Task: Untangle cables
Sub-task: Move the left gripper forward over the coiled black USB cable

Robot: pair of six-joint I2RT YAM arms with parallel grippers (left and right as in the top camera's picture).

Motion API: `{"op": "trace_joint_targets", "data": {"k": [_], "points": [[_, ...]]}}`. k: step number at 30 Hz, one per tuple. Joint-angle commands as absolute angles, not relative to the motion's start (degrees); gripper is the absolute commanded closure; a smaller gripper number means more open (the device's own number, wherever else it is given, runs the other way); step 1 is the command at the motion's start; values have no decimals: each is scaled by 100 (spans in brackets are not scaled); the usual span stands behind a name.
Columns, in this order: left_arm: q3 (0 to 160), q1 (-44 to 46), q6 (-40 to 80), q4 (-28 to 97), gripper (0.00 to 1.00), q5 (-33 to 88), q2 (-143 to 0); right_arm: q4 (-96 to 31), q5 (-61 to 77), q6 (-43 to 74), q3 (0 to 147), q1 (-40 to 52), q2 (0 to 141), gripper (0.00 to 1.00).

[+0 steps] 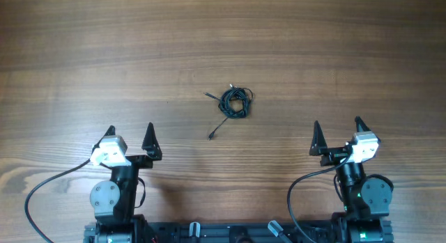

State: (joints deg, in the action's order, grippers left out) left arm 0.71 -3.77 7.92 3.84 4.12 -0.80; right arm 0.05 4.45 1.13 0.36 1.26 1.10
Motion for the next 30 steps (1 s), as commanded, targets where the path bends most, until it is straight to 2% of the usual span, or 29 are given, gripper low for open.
{"op": "trace_joint_targets", "data": {"k": [1, 18, 24, 30], "points": [[32, -366, 683, 410, 0, 333, -38, 16, 467, 14, 30, 148, 21, 0], [32, -366, 681, 405, 0, 331, -38, 16, 467, 14, 30, 148, 21, 0], [34, -366, 692, 5, 0, 454, -38, 16, 467, 12, 30, 148, 21, 0], [185, -366, 1763, 255, 0, 469, -40, 16, 467, 12, 30, 148, 21, 0]]}}
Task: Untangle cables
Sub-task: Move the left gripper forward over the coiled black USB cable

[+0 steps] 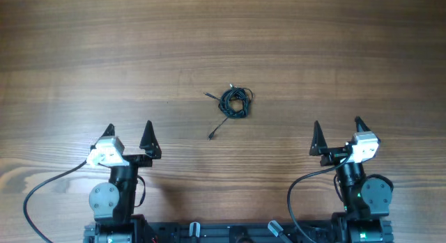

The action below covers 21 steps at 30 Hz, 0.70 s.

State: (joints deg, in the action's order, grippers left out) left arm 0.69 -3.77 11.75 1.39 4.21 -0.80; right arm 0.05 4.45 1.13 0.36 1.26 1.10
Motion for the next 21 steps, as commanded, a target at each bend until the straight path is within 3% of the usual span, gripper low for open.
{"op": "trace_joint_targets", "data": {"k": [1, 8, 14, 21], "points": [[272, -364, 1769, 392, 0, 471, -49, 16, 467, 14, 30, 148, 21, 0], [856, -366, 1763, 823, 0, 467, -591, 16, 467, 14, 30, 148, 21, 0], [1909, -364, 1712, 958, 0, 567, -2132, 16, 467, 14, 30, 148, 21, 0], [3892, -364, 1695, 2755, 0, 744, -3879, 16, 467, 14, 30, 148, 21, 0]]}}
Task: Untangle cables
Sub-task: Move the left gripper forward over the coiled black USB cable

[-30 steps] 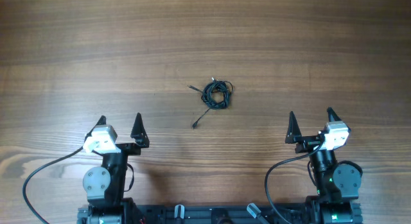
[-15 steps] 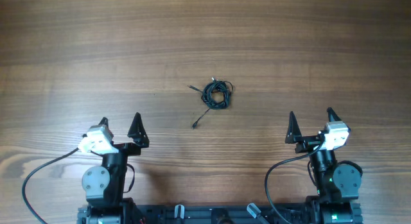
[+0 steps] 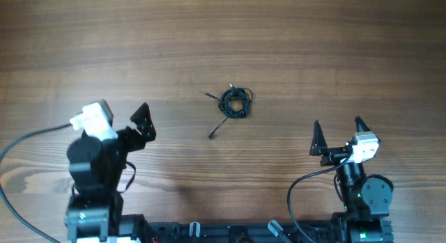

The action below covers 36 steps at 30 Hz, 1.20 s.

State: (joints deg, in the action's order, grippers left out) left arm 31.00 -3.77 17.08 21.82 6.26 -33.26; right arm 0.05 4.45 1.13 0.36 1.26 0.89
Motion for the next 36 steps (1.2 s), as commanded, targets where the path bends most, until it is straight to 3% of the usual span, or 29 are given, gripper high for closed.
{"op": "trace_joint_targets", "data": {"k": [1, 4, 11, 23, 36], "points": [[4261, -364, 1695, 3190, 0, 744, -4165, 16, 467, 14, 30, 148, 21, 0], [4980, -364, 1697, 3968, 0, 812, -4742, 16, 464, 14, 30, 148, 21, 0], [5231, -364, 1704, 4652, 0, 2729, -5452, 16, 467, 14, 30, 148, 21, 0], [5347, -360, 1861, 5264, 0, 2735, -5905, 16, 464, 16, 30, 148, 21, 0], [6475, -360, 2154, 6156, 0, 1809, -6038, 16, 467, 12, 32, 148, 21, 0]]}}
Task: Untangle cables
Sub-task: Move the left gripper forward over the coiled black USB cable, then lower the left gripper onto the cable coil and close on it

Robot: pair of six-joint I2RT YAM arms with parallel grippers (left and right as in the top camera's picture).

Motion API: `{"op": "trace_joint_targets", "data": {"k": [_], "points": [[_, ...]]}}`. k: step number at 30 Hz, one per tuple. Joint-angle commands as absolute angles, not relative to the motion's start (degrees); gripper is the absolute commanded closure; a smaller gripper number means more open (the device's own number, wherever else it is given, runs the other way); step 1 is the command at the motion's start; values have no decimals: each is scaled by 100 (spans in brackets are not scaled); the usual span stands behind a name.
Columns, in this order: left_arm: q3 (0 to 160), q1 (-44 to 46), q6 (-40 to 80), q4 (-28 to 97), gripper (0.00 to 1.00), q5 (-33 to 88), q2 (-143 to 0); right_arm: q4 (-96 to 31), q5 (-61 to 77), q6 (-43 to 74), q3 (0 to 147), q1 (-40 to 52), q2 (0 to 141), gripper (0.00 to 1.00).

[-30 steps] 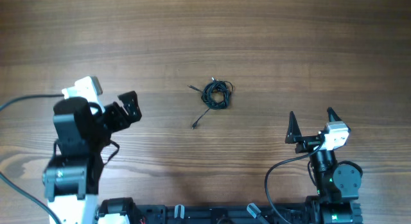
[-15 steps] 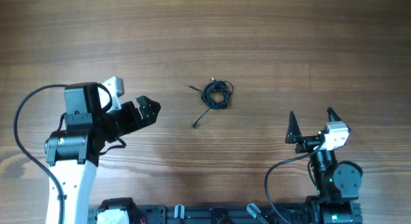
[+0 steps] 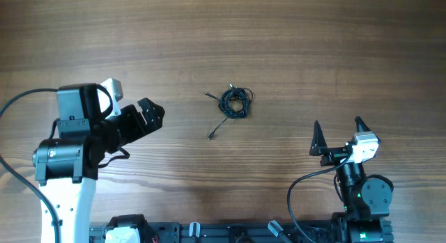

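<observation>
A small black cable bundle (image 3: 235, 102) lies knotted in a tight coil near the middle of the wooden table (image 3: 313, 55). One loose end (image 3: 209, 95) sticks out to its left and another tail (image 3: 213, 134) trails down-left. My left gripper (image 3: 148, 115) is raised on its arm, left of the bundle and pointing toward it, with its fingers apart and nothing between them. My right gripper (image 3: 338, 131) sits open at the front right, far from the cables.
The left arm's body (image 3: 70, 149) and its grey cable (image 3: 17, 104) take up the front left. The right arm's base (image 3: 362, 191) stands at the front right. A dark rail (image 3: 230, 232) runs along the front edge.
My left arm has risen further and reached right, so its gripper is now closer to the cable bundle. The bundle and the right arm have not moved.
Both arms first rested at the front edge with open grippers, and the bundle lay in the middle. Then the left arm lifted from its rest and swung up-left. Now it stands taller, with its gripper extended toward the bundle. The right arm stayed put.
</observation>
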State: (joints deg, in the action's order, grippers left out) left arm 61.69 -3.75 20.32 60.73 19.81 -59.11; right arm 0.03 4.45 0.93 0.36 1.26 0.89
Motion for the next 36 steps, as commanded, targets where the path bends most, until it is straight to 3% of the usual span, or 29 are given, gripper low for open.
{"op": "trace_joint_targets", "data": {"k": [1, 11, 25, 36], "points": [[6530, -360, 2154, 6184, 0, 1811, -6093, 16, 467, 14, 30, 148, 21, 0], [7096, -305, 2300, 6418, 1, 1813, -6737, 16, 464, 14, 30, 148, 21, 0], [7529, 1087, 3251, 6375, 1, 910, -7703, 16, 467, 14, 30, 148, 21, 0], [7529, 1798, 3951, 5260, 6, 921, -8680, 16, 467, 14, 30, 148, 21, 0]]}}
